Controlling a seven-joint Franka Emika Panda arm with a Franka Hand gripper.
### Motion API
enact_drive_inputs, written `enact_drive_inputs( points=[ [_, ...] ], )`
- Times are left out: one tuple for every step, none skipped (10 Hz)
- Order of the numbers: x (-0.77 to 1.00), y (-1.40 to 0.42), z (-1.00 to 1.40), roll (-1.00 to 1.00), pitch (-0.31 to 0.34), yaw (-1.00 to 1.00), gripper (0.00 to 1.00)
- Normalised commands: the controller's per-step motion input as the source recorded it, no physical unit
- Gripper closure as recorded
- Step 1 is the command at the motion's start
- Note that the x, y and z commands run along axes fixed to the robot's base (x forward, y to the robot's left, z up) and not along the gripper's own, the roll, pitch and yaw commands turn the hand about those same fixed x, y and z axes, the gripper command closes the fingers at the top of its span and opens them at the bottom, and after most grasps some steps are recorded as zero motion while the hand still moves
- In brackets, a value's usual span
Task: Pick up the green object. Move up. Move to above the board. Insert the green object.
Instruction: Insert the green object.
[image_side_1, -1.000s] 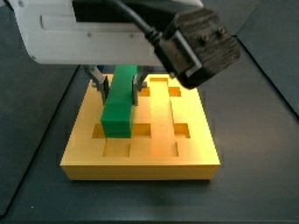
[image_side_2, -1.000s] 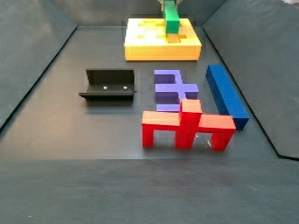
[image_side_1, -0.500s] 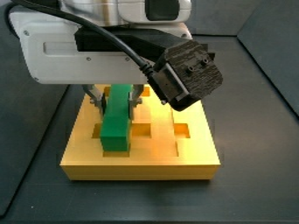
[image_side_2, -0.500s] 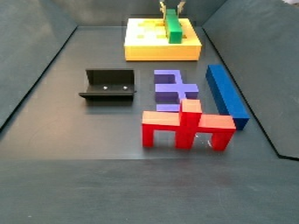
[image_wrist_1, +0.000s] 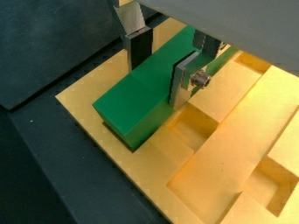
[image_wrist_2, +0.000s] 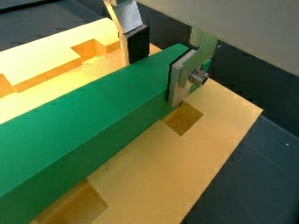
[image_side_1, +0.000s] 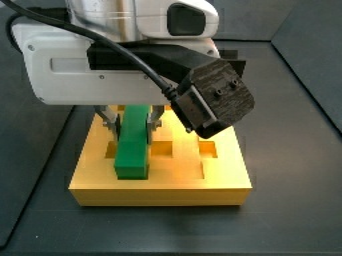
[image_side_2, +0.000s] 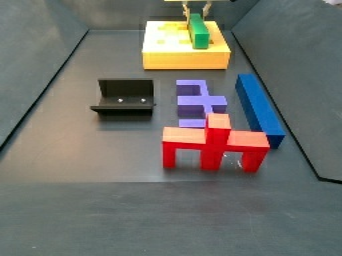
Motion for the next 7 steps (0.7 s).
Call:
enact_drive_inputs(
  points=[
    [0.0,-0.19,-0.19,0.0,-0.04,0.0,1.0],
    [0.0,-0.12,-0.24,-0.01,-0.064,0.0,1.0],
    [0.0,-0.05,-0.25,-0.02,-0.063,-0.02,1.0],
    [0.0,-0.01,-0.19,0.0,-0.04,0.0,1.0],
    [0.0,0.0,-0.14,0.0,-0.023,0.0,1.0],
    [0.27,0.0,-0.2,0.0,0.0,0.0,1.0],
    [0.12,0.0,-0.18,-0.04,0.0,-0.17,1.0]
  ],
)
